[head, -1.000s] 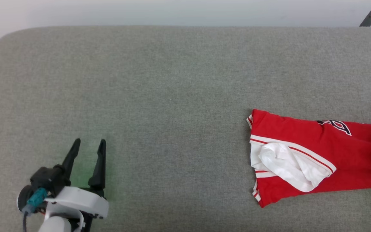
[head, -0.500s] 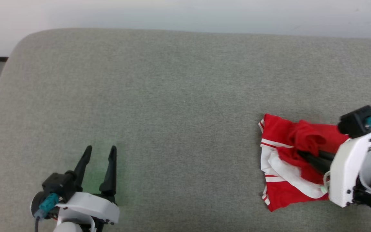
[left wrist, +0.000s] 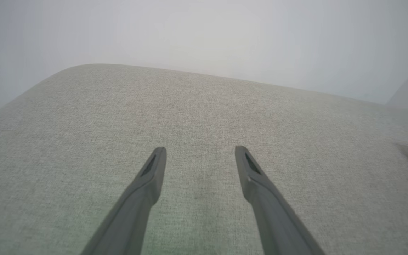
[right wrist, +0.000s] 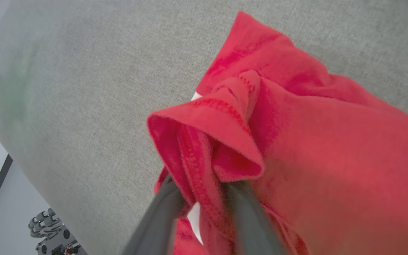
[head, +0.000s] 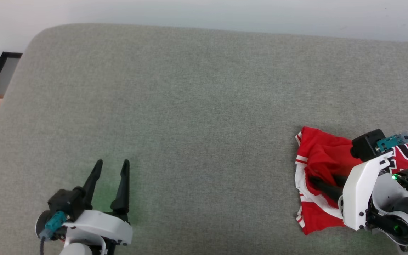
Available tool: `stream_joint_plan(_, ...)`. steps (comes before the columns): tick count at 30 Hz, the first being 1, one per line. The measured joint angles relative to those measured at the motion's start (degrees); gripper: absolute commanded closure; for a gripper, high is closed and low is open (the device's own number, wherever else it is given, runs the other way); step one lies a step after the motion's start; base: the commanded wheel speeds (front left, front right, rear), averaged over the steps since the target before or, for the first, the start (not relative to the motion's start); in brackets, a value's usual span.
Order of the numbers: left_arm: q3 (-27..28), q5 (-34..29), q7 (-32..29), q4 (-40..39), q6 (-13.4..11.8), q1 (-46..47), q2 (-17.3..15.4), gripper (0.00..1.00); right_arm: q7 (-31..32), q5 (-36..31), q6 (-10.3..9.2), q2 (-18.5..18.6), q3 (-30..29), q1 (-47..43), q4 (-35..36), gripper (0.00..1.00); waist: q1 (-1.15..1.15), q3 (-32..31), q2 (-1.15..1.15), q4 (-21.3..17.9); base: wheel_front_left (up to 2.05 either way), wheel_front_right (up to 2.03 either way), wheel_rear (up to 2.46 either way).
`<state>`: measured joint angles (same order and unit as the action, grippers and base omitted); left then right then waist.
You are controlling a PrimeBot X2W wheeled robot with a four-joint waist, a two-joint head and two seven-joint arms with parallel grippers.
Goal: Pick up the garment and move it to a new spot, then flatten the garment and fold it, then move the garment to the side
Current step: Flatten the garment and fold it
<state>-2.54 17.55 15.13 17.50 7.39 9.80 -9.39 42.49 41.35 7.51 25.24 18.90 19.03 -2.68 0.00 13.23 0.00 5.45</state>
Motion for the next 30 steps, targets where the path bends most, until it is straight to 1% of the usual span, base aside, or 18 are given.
stream_joint_plan(1, 0.1, 0.0, 0.0, 0.1, 0.0, 0.0, -0.1, 0.0, -0.7, 0.2, 0.0, -0.1, 0.1, 0.2, -0.1, 0.0, 0.0, -0.1, 0.0, -0.1, 0.0, 0.0, 0.0)
stream_joint_plan(5, 0.4, 0.1, 0.0, 0.4, 0.0, -0.2, -0.4, 0.0, -2.5, 1.6, 0.0, 0.1, 0.3, 0.3, -0.2, 0.0, 0.0, -0.7, 0.0, -0.9, 0.0, 0.0, 0.0)
stream_joint_plan(8, 0.2, 0.2, 0.0, 0.6, 0.0, -0.2, -0.7, 0.0, -4.0, 3.1, 0.0, 0.8, -0.8, 0.5, 0.0, 0.0, 0.0, -1.4, 0.0, -1.5, 0.0, 0.0, 0.0)
stream_joint_plan(13, -0.2, 0.6, 0.0, 1.0, 0.0, -0.3, -1.2, 0.0, -9.6, 3.6, 0.0, 2.9, -3.5, 0.8, 0.0, 0.0, 0.0, -2.4, 0.0, -2.8, 0.0, 0.0, 0.0)
stream_joint_plan(16, -0.8, 1.0, 0.0, 1.7, 0.0, -0.4, -1.4, 0.0, -15.1, 3.4, 0.0, 4.3, -3.7, 0.7, -1.5, 0.0, 0.0, -3.1, 0.0, -3.5, 0.0, 0.0, 0.0)
stream_joint_plan(21, -1.3, 1.3, 0.0, 3.7, 0.0, -0.4, -1.5, 0.0, -26.8, 1.9, 0.0, 4.5, -4.2, 0.0, -8.1, 0.0, 0.0, -4.5, 0.0, -4.6, 0.0, 0.0, 0.0)
stream_joint_plan(26, 0.1, 0.7, 0.0, 5.7, -0.1, -0.4, -1.5, 0.0, -39.4, -1.4, 0.0, 2.8, -5.7, -0.7, -14.6, 0.0, 0.0, -6.4, 0.0, -5.2, 0.0, 0.0, 0.0)
stream_joint_plan(30, 1.6, -1.1, 0.0, 5.2, -0.3, -0.7, -1.4, 0.0, -46.1, -3.3, 0.0, 1.1, -6.2, -1.4, -17.9, 0.0, 0.0, -8.2, 0.0, -5.5, 0.0, 0.0, 0.0)
